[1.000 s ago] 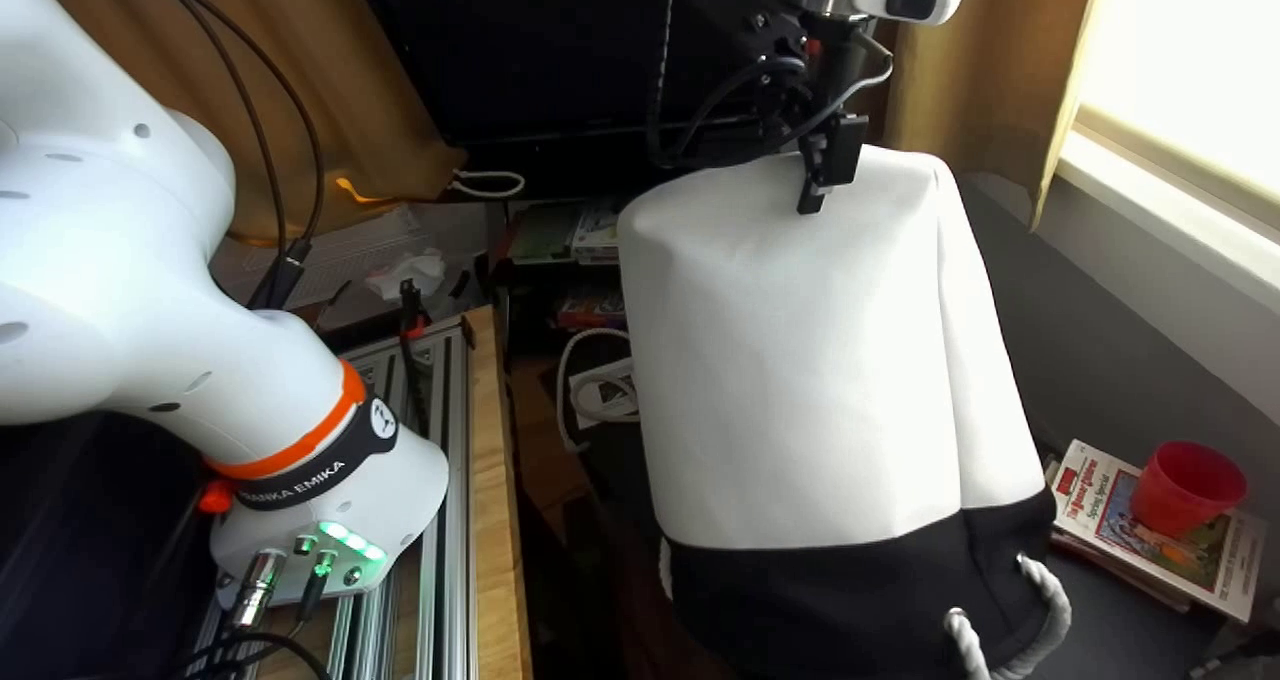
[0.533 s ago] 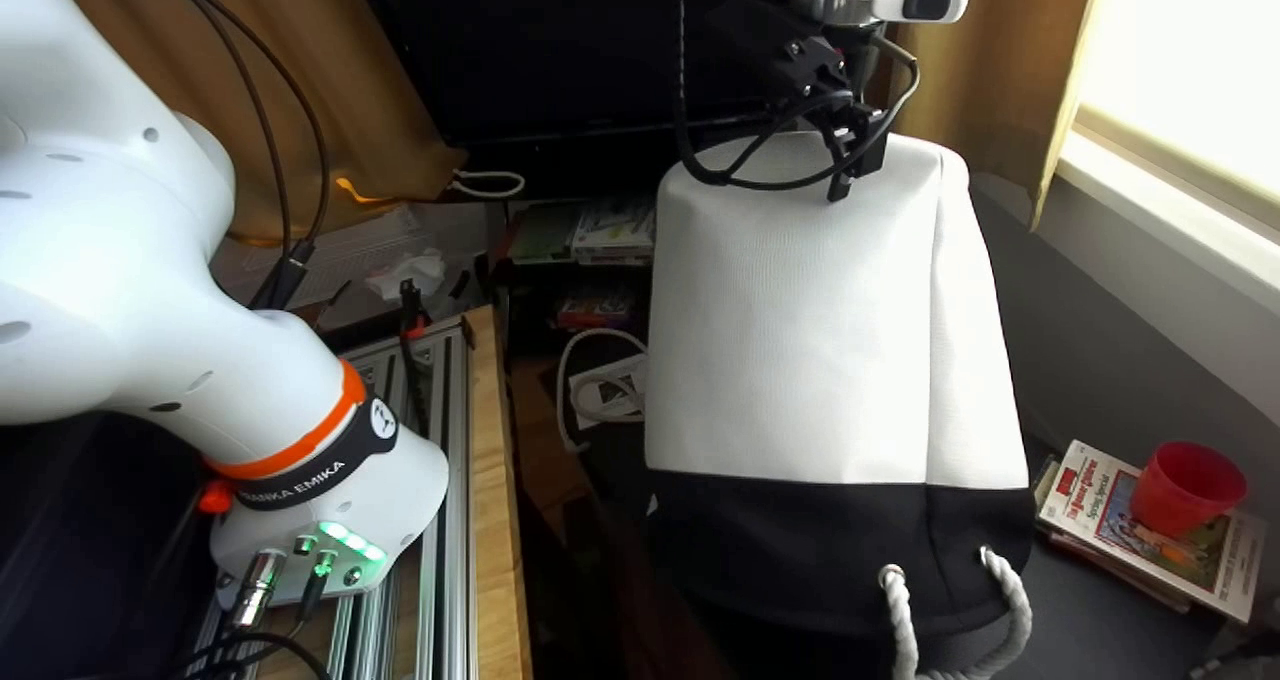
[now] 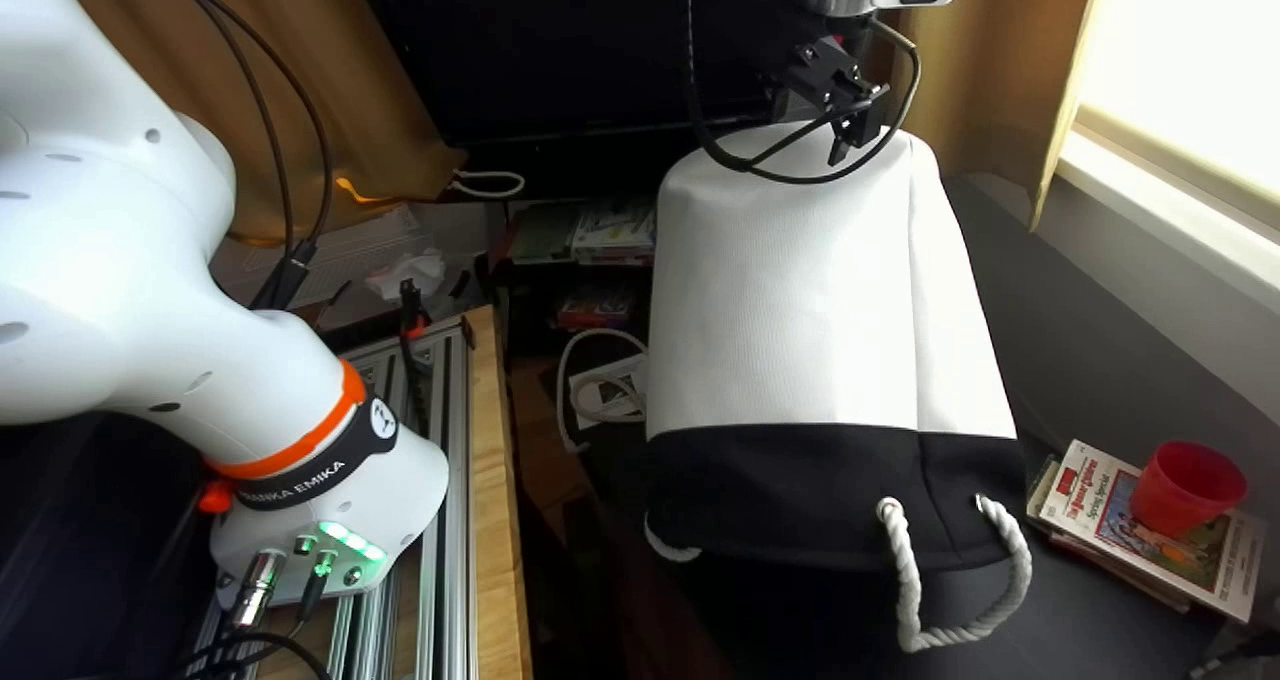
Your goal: Put the laundry bag upright
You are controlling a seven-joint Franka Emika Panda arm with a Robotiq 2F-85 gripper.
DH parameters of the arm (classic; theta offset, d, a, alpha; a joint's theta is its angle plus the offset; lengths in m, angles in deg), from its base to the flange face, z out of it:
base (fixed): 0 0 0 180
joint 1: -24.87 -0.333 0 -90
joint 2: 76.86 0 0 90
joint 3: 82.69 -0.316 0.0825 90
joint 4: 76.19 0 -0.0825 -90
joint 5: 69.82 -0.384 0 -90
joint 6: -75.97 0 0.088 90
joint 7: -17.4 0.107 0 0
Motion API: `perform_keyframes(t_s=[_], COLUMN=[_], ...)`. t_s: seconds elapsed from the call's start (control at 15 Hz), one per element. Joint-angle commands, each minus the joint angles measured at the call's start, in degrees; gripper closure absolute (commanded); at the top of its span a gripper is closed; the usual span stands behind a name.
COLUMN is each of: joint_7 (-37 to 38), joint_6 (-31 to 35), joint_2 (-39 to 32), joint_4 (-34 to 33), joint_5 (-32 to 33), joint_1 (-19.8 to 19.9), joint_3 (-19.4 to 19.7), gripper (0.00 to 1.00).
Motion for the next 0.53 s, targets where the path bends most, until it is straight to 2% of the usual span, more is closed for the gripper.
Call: perform_keyframes(t_s=[0.0, 0.47], joint_7=[-4.68, -1.39], joint_6=[-3.96, -6.8], joint_2=[-0.66, -3.19], joint_4=[-0.94, -1.4], joint_5=[-3.61, 0.34], joint_1=[0.99, 1.08], joint_3=[-1.29, 0.09], gripper=[0.0, 0.0])
